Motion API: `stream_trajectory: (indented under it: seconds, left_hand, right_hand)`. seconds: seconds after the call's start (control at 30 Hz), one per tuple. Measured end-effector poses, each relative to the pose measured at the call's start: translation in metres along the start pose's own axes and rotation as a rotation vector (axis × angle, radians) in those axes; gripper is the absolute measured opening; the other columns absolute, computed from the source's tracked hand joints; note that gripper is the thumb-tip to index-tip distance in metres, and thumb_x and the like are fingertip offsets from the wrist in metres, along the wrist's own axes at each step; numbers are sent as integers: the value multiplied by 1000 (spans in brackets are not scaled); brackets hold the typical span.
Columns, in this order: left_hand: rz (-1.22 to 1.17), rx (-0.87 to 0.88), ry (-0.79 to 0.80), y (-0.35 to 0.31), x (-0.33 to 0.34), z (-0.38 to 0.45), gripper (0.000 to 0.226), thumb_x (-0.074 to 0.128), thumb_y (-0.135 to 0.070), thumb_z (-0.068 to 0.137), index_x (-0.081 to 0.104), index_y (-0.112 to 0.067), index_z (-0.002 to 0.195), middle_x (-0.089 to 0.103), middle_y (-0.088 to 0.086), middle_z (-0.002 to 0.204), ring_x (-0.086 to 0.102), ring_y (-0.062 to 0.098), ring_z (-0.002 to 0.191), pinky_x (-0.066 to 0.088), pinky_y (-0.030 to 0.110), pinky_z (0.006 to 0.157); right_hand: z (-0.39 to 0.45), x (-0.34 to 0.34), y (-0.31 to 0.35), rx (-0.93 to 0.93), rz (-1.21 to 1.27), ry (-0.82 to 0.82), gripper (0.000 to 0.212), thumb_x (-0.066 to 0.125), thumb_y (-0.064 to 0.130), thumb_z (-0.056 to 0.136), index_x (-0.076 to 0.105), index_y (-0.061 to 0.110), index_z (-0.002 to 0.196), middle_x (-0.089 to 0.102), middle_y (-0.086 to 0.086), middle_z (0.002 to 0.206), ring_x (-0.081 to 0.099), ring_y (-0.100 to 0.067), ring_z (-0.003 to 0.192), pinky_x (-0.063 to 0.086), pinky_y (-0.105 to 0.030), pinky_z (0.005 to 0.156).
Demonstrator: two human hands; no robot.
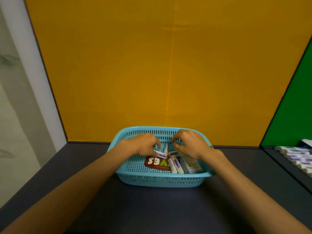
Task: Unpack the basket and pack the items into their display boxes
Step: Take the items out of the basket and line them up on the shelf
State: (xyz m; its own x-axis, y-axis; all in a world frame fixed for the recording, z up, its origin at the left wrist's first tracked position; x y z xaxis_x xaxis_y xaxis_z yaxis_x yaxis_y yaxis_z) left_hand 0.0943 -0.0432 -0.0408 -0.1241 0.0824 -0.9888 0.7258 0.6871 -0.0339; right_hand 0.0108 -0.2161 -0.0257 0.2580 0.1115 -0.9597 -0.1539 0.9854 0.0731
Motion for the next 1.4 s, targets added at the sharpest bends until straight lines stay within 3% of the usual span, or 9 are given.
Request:
stream_trajectory:
  seconds: [0.13,0.3,0.4,0.5,0.63,0.93,1.13,1.27,1.4]
  left_hand:
    - [64,65,41,-9,6,6,37,69,-39,90,62,-24,124,65,-1,120,61,17,104,54,40,88]
    - [176,98,40,-14,10,8,31,67,-38,92,60,-19,115,60,-1,110,57,20,99,51,39,86]
    - [134,96,35,-12,14,5,20,67,-36,93,55,-20,98,57,-3,99,54,17,90,49,34,82]
    - [34,66,20,-5,9,1,22,69,-33,91,60,-18,104,58,-5,99,57,17,93,52,35,85]
    - [-210,8,-119,14,-2,-7,24,74,-33,87,61,-24,106,65,-7,103,62,13,95,53,38,87]
    - [-478,-14,-431,27,-8,-46,18,74,-31,89,74,-23,105,71,-9,98,58,-1,73,41,18,62]
    - [-582,-54,-507,34,-3,-62,15,73,-29,89,73,-28,104,68,-14,94,58,2,71,50,29,65]
    - [-627,-58,-532,33,-5,-73,16,75,-30,87,73,-29,103,69,-15,92,62,6,75,54,35,70]
    - [-659,-47,-567,30,-9,-81,18,78,-28,84,74,-28,102,70,-15,92,62,1,78,55,30,72]
  right_hand:
    - [-3,2,2,15,3,-12,20,62,29,93,72,24,109,65,3,119,63,-18,100,49,-30,75]
    - [-8,6,7,-8,-32,2,15,65,34,92,74,26,101,66,4,115,59,-18,107,44,-36,90]
    - [-10,11,9,-12,-82,23,16,69,41,88,76,27,93,65,7,108,53,-17,106,37,-36,91]
    - [-10,15,10,-13,-117,92,25,71,52,83,74,27,85,63,8,102,49,-16,103,33,-34,88]
    - [-8,19,11,-29,-134,194,36,69,62,80,75,28,85,58,9,96,38,-14,99,26,-34,83]
    - [-7,24,20,-55,-62,269,27,72,56,79,76,33,93,59,17,94,35,-13,102,22,-36,82]
    - [-6,26,30,-26,67,367,15,80,36,80,73,27,90,68,18,93,59,-7,96,36,-36,99]
    - [-6,27,34,35,165,440,22,84,27,77,73,24,95,66,14,93,62,-8,91,48,-22,80]
    - [-7,23,37,39,185,415,20,85,24,76,75,21,93,70,10,92,66,-11,86,56,-25,76]
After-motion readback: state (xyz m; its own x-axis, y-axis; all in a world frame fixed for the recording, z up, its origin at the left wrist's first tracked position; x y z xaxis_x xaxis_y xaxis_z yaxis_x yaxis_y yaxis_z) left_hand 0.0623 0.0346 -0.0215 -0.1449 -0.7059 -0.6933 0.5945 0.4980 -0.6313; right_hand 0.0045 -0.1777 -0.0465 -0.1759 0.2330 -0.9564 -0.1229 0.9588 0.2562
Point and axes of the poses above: each hand's wrist, its own z-axis towards the middle knuckle, its own x-axis out of the palm, y = z × x, the point moved 2 cm from there along z, towards the middle knuckle
